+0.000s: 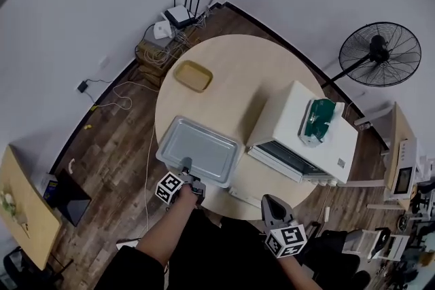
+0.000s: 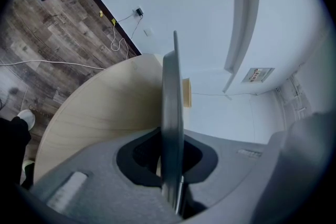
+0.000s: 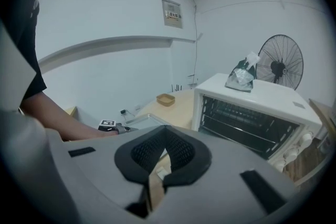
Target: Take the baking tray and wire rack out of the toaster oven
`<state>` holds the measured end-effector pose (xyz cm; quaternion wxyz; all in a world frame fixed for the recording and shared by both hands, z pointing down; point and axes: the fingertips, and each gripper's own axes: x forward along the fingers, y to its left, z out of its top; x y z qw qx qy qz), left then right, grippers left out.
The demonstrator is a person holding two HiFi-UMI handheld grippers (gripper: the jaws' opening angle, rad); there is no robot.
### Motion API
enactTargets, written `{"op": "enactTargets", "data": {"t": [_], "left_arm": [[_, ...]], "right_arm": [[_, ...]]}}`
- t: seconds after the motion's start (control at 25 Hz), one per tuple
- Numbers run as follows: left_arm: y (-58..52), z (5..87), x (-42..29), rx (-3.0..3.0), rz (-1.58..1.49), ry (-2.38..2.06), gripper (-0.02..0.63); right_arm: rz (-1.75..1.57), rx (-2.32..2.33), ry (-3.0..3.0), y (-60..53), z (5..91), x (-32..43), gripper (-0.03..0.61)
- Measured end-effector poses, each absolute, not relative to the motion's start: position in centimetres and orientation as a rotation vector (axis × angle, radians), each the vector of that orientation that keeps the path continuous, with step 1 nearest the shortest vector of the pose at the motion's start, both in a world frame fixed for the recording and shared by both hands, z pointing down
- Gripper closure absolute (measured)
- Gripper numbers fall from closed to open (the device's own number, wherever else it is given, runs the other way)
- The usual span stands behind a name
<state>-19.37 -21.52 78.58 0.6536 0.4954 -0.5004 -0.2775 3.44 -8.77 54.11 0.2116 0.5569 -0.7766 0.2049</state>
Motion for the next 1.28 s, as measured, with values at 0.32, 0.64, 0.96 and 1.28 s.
{"op": "enactTargets", "data": {"t": [0.32, 0.64, 0.96, 1.28], "left_arm": [[-21.4, 79.4, -19.5, 1.127, -0.459, -1.24, 0.58], [-20.8, 80.1, -17.5, 1.213, -0.203, -1.251, 0.463], [-20.0, 80.2, -15.9, 1.301, 0.045, -1.265, 0.4], [-18.9, 80.3, -15.0, 1.426, 0.379, -1.22, 0.353]], "right_arm": [[0.601, 1.604, -2.136, -8.4, 54.2, 5.3, 0.578], [0.636, 1.614, -2.179, -8.1, 53.6, 6.1, 0.578], [0.632, 1.6, -2.196, -6.4, 53.4, 7.7, 0.578], [0.635, 1.622, -2.205, -4.7, 53.3, 9.0, 0.578]]}}
